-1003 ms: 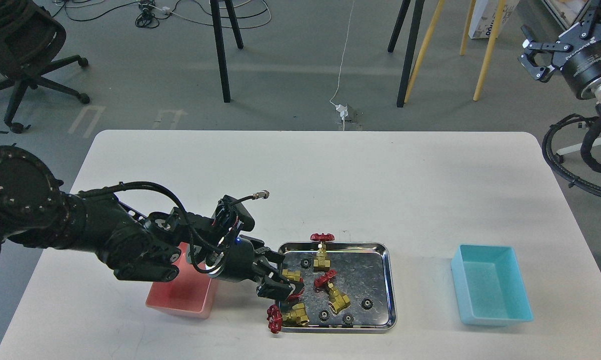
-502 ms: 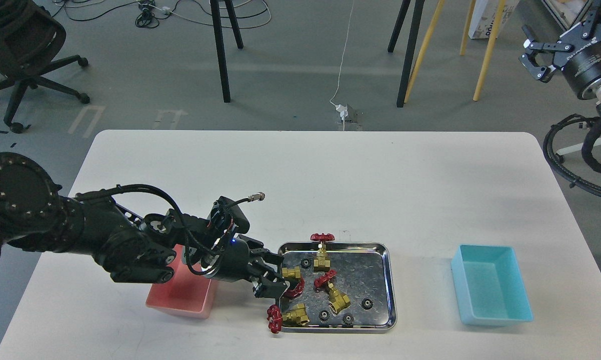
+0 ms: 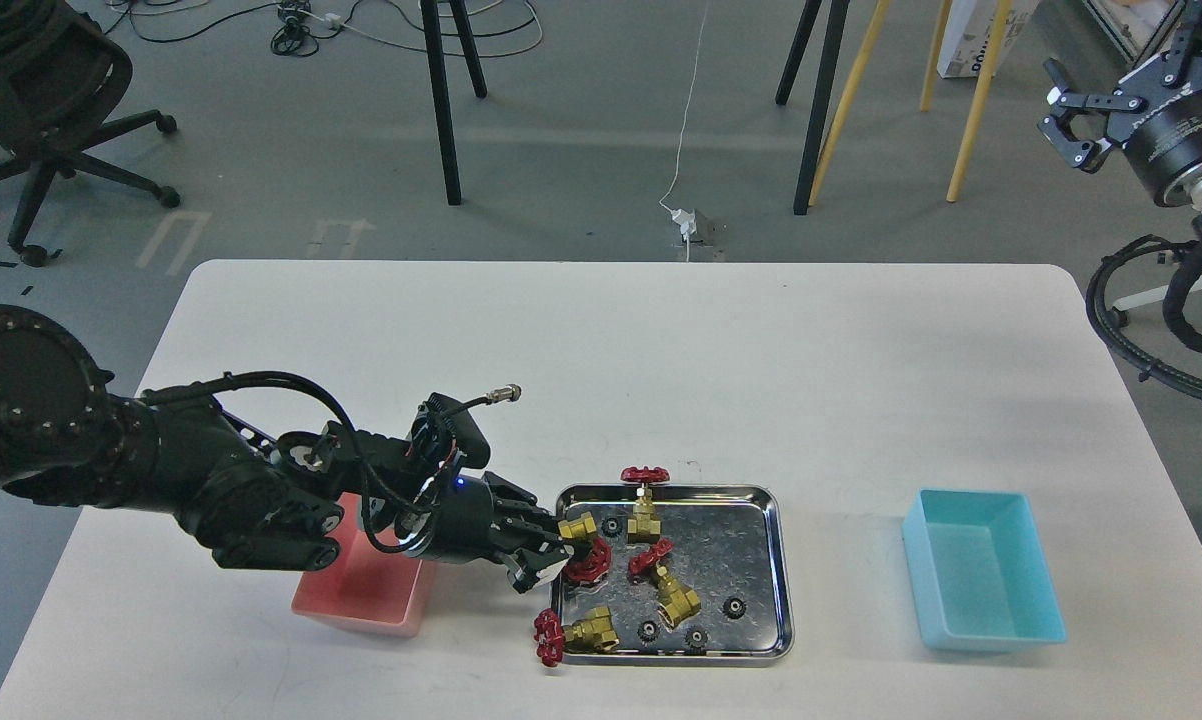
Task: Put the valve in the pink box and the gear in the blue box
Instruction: 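Lift the valve with the left gripper and carry it over the pink box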
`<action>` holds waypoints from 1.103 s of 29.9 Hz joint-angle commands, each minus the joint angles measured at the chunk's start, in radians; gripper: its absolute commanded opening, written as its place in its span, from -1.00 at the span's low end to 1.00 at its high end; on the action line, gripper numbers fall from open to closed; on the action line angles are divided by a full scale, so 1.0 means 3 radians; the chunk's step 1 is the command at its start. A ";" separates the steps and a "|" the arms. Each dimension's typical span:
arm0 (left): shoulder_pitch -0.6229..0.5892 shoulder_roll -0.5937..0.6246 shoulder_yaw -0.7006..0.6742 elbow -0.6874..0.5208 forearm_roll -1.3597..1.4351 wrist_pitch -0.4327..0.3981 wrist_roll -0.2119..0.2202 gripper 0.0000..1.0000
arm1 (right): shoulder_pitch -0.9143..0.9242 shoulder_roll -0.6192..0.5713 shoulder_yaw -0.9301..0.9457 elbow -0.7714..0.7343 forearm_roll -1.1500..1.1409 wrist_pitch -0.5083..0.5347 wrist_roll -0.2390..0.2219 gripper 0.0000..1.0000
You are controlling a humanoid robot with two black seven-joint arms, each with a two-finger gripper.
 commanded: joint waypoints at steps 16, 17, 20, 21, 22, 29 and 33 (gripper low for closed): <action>-0.0210 0.0936 -0.0546 -0.0540 0.0023 0.0000 0.0000 -0.82 | 0.0293 0.0227 0.0189 0.0041 0.0087 0.0000 -0.0025 1.00; -0.0231 0.1054 -0.0571 -0.0616 0.0028 0.0000 0.0000 -0.82 | 0.0329 0.0263 0.0189 0.0041 0.0102 0.0000 -0.0025 1.00; -0.0252 0.1478 -0.0622 -0.0903 0.0206 0.0005 0.0000 -0.82 | 0.0396 0.0284 0.0189 0.0036 0.0102 0.0000 -0.0025 1.00; -0.0252 0.1606 -0.0648 -0.0984 0.0298 0.0005 0.0000 -0.82 | 0.0422 0.0289 0.0189 0.0036 0.0102 0.0000 -0.0025 1.00; -0.0247 0.1703 -0.0673 -0.1041 0.0360 0.0020 0.0000 -0.82 | 0.0447 0.0299 0.0189 0.0036 0.0102 0.0000 -0.0025 1.00; -0.0150 0.2286 -0.0643 -0.1256 0.0682 0.0087 0.0000 -0.82 | 0.0493 0.0442 0.0189 0.0031 0.0102 -0.0054 -0.0031 1.00; 0.0029 0.2486 -0.0679 -0.1231 0.0887 0.0102 0.0000 -0.81 | 0.0493 0.0457 0.0189 0.0031 0.0102 -0.0054 -0.0031 1.00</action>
